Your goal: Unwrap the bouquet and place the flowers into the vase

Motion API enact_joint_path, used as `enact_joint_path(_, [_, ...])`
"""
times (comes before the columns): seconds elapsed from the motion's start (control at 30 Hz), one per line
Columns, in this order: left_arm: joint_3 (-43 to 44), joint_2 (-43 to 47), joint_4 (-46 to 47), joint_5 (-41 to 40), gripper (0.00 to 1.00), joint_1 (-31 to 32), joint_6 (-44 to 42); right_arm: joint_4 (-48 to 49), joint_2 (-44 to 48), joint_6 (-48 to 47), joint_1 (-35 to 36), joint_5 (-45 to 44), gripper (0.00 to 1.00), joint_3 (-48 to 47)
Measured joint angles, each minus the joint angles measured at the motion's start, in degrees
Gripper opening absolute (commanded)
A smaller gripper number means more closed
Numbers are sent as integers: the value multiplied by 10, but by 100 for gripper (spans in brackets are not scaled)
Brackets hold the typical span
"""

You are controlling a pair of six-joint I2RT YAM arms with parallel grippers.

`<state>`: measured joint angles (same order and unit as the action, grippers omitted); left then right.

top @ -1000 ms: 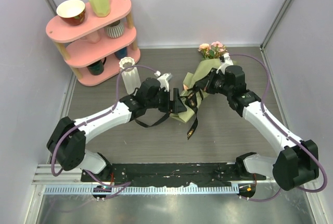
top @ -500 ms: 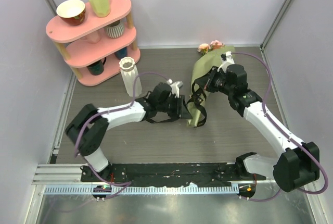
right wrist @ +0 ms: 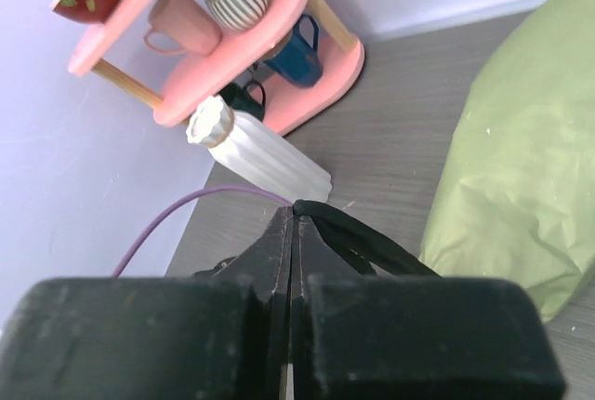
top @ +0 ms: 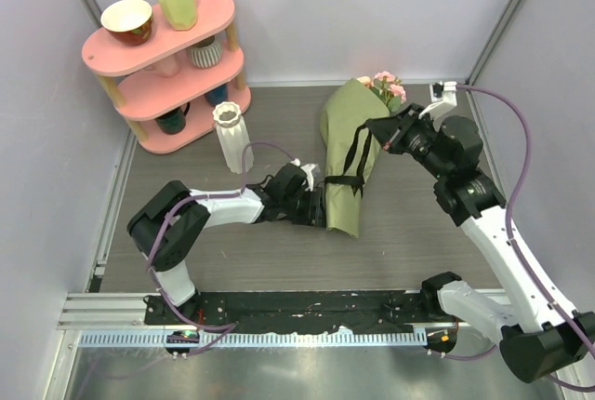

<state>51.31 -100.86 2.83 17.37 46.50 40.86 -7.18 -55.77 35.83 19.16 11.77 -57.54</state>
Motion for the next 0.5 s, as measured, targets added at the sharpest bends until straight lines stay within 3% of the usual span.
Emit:
enact_joint_path(0.2, [0, 67, -54, -22, 71, 0, -35, -34, 33, -20, 0, -33, 1, -26])
enact_joint_path(0.5, [3, 148, -118, -45, 78, 0, -73, -87, 54, -58, 0, -77, 1, -94])
